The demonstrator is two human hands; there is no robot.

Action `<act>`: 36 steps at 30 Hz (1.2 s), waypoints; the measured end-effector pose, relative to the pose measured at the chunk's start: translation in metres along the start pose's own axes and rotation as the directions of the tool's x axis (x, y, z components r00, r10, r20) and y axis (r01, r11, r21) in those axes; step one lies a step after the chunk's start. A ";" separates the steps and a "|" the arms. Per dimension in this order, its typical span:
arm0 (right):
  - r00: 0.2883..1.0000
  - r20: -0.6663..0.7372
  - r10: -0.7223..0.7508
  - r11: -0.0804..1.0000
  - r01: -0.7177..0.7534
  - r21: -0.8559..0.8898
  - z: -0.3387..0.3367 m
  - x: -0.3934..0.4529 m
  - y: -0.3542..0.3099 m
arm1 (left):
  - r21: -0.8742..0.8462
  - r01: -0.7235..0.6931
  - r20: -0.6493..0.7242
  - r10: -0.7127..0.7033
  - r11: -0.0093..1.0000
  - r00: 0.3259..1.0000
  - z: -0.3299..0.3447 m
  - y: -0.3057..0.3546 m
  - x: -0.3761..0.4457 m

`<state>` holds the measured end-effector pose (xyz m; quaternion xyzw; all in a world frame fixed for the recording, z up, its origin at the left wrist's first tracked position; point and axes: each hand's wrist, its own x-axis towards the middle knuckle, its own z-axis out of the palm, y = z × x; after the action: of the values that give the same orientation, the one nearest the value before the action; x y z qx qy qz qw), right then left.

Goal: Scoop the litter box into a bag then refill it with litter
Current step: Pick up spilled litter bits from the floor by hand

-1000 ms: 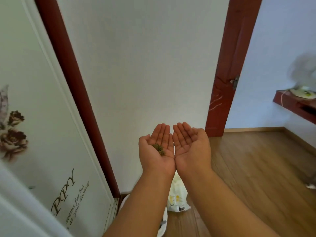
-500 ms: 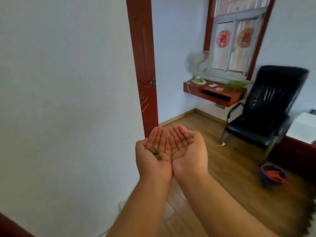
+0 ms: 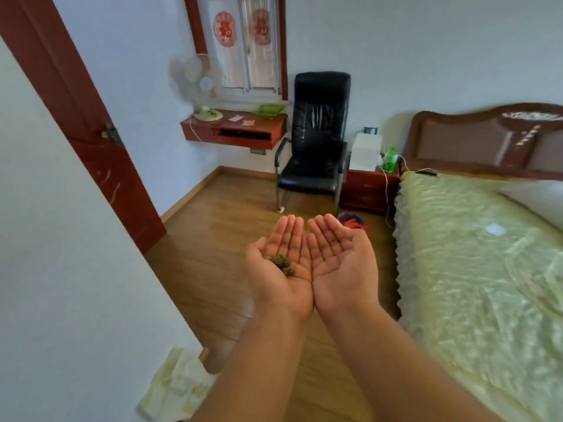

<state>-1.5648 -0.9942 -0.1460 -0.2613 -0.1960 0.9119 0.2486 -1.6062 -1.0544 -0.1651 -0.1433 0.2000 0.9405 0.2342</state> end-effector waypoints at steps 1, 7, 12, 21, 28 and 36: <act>0.999 -0.024 -0.030 0.999 0.030 0.014 -0.007 0.001 -0.008 | 0.016 0.035 0.008 -0.035 0.999 0.999 0.002 -0.011 0.001; 0.980 -0.107 -0.166 0.978 0.177 0.110 -0.048 0.016 -0.062 | 0.076 0.178 0.016 -0.180 0.981 0.984 0.027 -0.079 0.005; 0.968 -0.138 -0.208 0.962 0.228 0.149 -0.067 0.045 -0.103 | 0.135 0.223 0.018 -0.227 0.966 0.974 0.051 -0.127 0.022; 0.975 -0.088 -0.203 0.967 0.214 0.136 -0.065 0.107 -0.151 | 0.138 0.164 0.038 -0.170 0.977 0.985 0.092 -0.166 0.067; 0.979 -0.101 -0.177 0.975 0.189 0.116 -0.058 0.147 -0.160 | 0.124 0.161 0.018 -0.164 0.979 0.986 0.102 -0.177 0.105; 0.962 -0.165 -0.215 0.962 0.238 0.132 -0.029 0.222 -0.151 | 0.112 0.232 0.018 -0.235 0.966 0.972 0.116 -0.169 0.192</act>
<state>-1.6597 -0.7435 -0.1797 -0.2852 -0.1363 0.8673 0.3845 -1.7058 -0.7923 -0.1850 -0.1382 0.2289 0.8963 0.3539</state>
